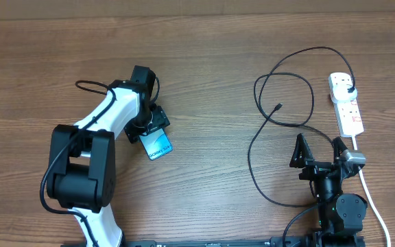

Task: Plug charger to phone and switch on socket
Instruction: 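Close the left gripper on the phone's bottom edge, then lift the phone upright with the left gripper, screen facing right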

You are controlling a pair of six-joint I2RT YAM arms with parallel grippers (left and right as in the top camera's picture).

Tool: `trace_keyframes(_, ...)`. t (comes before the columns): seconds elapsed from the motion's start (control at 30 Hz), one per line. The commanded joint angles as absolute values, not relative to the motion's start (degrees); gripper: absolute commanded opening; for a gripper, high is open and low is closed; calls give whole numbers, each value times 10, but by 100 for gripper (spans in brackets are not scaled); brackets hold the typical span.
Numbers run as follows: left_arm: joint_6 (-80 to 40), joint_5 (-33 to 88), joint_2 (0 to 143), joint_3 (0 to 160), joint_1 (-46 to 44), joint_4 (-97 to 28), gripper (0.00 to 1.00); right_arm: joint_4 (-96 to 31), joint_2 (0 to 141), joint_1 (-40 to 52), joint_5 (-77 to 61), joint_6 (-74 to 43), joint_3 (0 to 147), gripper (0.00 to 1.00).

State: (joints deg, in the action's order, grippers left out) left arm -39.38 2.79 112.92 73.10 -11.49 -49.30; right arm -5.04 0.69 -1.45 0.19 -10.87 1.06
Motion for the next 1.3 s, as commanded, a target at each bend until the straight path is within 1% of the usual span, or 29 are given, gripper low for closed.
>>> trace_keyframes(0.0,-376,75,1158,749,-116,-514,77,-47,2,-13,-1,-106,4,100)
trace_keyframes(0.17,-376,75,1158,780,-116,-545,77,-47,2,-13,-1,-106,4,100)
trace_keyframes(0.33,-371,75,1158,805,-116,-577,75,-47,2,-13,-1,-106,4,100)
trace_keyframes(0.63,-343,82,1158,836,-116,-630,74,-47,2,-13,-1,-106,4,100)
trace_keyframes(0.8,-283,172,1158,848,-116,-645,73,-47,2,-13,-1,-106,4,100)
trace_keyframes(0.97,-254,251,1158,855,-116,-659,73,-47,2,-13,-1,-106,4,100)
trace_keyframes(1.27,-217,336,1158,855,-116,-704,73,-47,2,-13,-1,-106,4,100)
